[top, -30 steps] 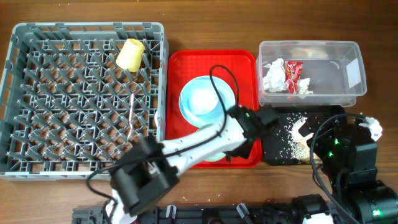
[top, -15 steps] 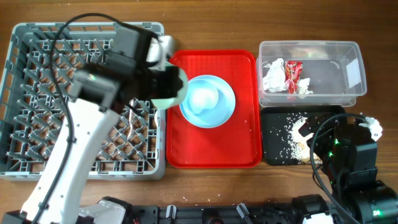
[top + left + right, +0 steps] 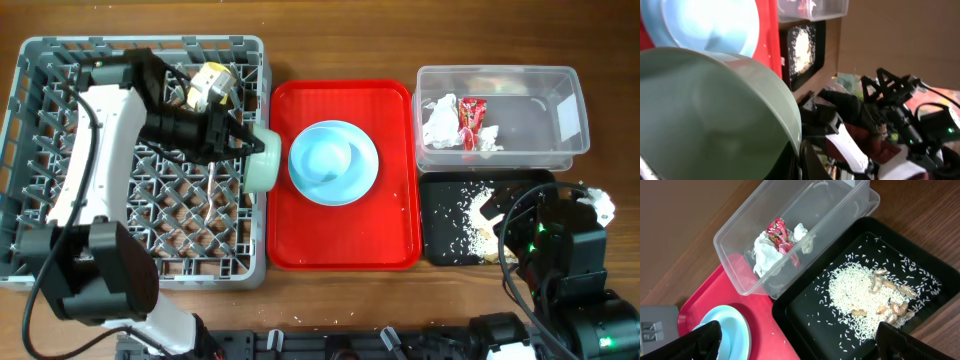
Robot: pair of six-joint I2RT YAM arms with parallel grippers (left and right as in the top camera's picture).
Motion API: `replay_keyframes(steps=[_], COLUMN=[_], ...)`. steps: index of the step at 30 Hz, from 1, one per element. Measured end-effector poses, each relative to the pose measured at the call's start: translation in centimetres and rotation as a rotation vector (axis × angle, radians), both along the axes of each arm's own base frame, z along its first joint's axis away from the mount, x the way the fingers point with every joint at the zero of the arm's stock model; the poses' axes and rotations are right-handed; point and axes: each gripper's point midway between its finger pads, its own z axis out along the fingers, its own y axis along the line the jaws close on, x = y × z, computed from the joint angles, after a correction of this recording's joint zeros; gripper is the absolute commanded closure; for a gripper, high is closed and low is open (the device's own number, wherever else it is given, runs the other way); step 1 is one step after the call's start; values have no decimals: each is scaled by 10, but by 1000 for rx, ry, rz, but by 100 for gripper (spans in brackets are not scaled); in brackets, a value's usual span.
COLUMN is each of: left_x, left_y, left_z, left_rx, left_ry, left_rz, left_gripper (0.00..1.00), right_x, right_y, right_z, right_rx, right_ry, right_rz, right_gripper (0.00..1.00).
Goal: Sort waste into correct bins and load items into the dishwasher rack
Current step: 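Lower the green bowl into the rack and release it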
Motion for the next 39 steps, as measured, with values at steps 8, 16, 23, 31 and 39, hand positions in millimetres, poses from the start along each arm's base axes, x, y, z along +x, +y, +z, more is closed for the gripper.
replay_keyframes(steps=[8,16,23,31,39], left_x=[-19,-13,-11,-15,-8], left_y=[12,45,58,64,62], left_z=[-30,-35,-40,-49,-38], left_rx=[-83,-219,-246,-215,-286], left_ry=[59,93,80,91,77], left_rz=[23,222,280,283,321], left_gripper=[96,96,96,96,96], right_x=[0,0,0,0,0], right_y=[0,0,0,0,0], right_z=[0,0,0,0,0], right_rx=[0,0,1,1,2], right_ry=[0,0,0,0,-1], right_rz=[0,0,0,0,-2], right_gripper=[0,0,0,0,0])
